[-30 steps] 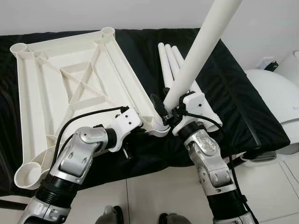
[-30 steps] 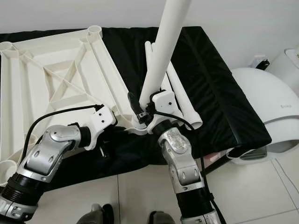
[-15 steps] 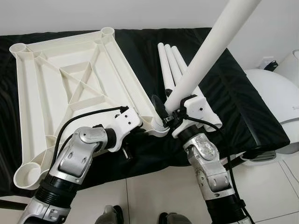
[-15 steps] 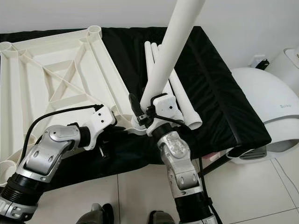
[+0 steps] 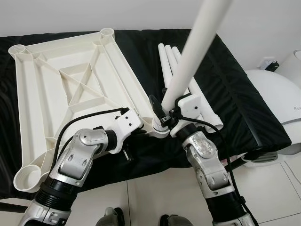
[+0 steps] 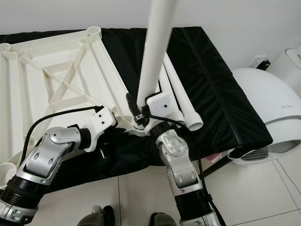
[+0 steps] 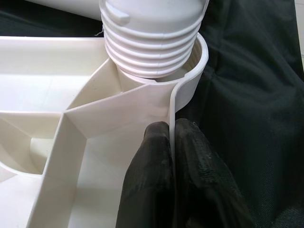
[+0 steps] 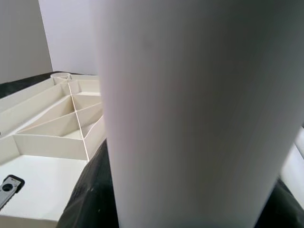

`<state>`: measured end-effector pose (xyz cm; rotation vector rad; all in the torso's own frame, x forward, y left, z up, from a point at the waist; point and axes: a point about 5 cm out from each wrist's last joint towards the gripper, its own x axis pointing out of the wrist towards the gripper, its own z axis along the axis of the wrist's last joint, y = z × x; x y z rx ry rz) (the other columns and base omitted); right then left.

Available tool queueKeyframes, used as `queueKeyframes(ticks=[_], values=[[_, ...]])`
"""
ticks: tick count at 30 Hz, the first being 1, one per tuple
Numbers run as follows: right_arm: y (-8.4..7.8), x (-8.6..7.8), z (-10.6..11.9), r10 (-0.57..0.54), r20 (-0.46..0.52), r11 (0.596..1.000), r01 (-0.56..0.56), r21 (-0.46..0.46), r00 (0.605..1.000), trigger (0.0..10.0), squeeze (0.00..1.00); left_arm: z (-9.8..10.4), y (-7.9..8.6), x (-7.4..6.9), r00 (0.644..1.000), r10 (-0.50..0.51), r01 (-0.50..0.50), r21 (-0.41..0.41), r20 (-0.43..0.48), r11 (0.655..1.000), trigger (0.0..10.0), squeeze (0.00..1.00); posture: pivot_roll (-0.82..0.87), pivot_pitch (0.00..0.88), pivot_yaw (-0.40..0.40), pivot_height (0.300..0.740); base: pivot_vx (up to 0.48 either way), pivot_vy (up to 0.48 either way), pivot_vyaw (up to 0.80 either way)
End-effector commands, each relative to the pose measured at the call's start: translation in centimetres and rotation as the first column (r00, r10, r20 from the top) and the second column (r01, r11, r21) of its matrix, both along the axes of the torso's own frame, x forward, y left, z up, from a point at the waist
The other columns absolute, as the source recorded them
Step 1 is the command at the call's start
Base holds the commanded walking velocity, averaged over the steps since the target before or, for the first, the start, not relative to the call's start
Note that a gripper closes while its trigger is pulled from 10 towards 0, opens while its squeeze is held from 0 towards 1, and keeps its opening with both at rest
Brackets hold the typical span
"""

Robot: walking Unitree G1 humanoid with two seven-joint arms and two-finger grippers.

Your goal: Building children table

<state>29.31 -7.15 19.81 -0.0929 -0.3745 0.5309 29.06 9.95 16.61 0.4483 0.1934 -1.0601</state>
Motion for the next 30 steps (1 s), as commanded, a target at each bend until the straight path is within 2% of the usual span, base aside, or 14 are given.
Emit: queueKeyframes(ticks=[1, 6, 13, 18, 26, 30], values=[[-0.4, 0.3, -2.9, -0.029, -0.13, 0.998, 0.021, -0.059, 0.991, 10.0, 0.0, -0.9, -0.1, -0.4, 0.999, 0.021, -0.021, -0.02, -0.039, 1.0, 10.0, 0.0, 0.01, 0.188, -0.024, 0.74, 0.0, 0.0, 0.0], [-1.0, 0.5, -3.5, -0.057, -0.168, 0.998, 0.05, -0.047, 0.984, 10.0, 0.0, -0.9, 0.0, -0.5, 0.999, 0.019, -0.02, -0.02, -0.039, 1.0, 10.0, 0.0, 0.01, 0.19, -0.02, 0.74, 0.0, 0.0, 0.0], [-0.7, 0.2, -3.7, -0.035, -0.184, 0.999, 0.032, -0.018, 0.982, 10.0, 0.0, -0.8, 0.0, -0.5, 0.999, 0.017, -0.018, -0.016, -0.039, 1.0, 10.0, 0.0, 0.01, 0.191, -0.016, 0.74, 0.0, 0.0, 0.0], [-0.3, -0.5, -4.4, 0.049, -0.237, 0.999, -0.043, 0.03, 0.97, 10.0, 0.0, -0.7, 0.0, -0.6, 0.999, 0.016, -0.016, -0.014, -0.039, 1.0, 10.0, 0.0, 0.01, 0.197, -0.013, 0.74, 0.0, 0.0, 0.0], [-1.5, -0.2, -5.6, -0.001, -0.282, 1.0, 0.002, 0.004, 0.959, 10.0, 0.0, -0.7, 0.0, -0.6, 0.999, 0.014, -0.014, -0.015, -0.041, 1.0, 10.0, 0.0, 0.01, 0.198, -0.014, 0.74, 0.0, 0.0, 0.0], [-1.6, -0.3, -5.7, 0.0, -0.279, 1.0, 0.0, 0.0, 0.96, 10.0, 0.0, -0.8, 0.0, -0.7, 0.999, 0.013, -0.014, -0.014, -0.043, 1.0, 10.0, 0.0, 0.01, 0.198, -0.013, 0.74, 0.0, 0.0, 0.0]])
